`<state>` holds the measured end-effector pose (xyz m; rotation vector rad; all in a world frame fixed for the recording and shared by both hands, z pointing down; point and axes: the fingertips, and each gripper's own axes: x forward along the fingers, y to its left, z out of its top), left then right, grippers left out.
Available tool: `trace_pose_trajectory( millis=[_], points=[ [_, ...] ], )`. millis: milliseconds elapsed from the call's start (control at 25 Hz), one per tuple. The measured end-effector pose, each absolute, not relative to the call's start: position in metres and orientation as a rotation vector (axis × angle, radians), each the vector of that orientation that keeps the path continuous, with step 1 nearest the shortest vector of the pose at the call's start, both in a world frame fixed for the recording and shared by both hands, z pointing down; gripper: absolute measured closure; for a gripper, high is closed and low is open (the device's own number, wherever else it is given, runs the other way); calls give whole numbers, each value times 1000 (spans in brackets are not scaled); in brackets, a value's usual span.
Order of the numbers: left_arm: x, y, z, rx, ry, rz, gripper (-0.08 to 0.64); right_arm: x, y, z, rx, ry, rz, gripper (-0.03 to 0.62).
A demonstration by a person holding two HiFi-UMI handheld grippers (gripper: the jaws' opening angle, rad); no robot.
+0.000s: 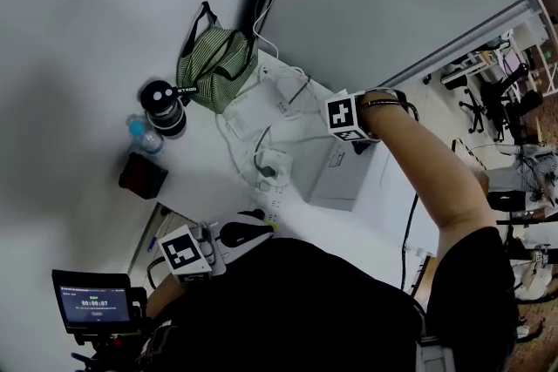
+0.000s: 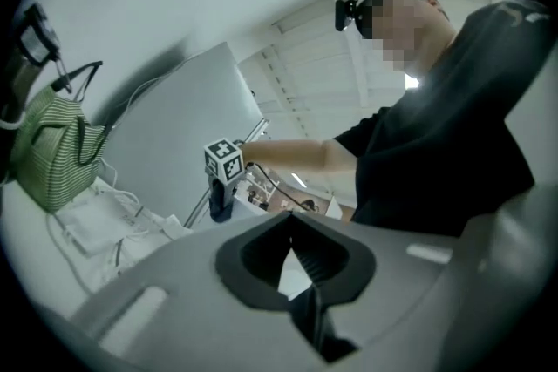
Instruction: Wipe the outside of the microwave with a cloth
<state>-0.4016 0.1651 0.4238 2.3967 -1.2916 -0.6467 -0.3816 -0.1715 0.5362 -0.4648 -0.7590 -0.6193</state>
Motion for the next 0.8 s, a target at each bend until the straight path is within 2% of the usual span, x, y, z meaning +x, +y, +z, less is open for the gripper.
trace_pose_trajectory(
  millis=[240, 480, 600, 800],
  points=[
    [-428, 209, 469, 2206, -1455, -656, 557, -378, -160, 670, -513, -703, -599, 541],
    [-425, 234, 461, 2120, -1520, -634, 557, -369, -138, 712, -552, -743, -602, 543],
    [-430, 218, 468, 2195, -1465, -634, 557, -378, -135, 687, -547, -767, -614, 537],
    [-406, 180, 440, 2403, -1318, -624, 557, -367, -96, 546, -591, -949, -604, 536]
  ],
)
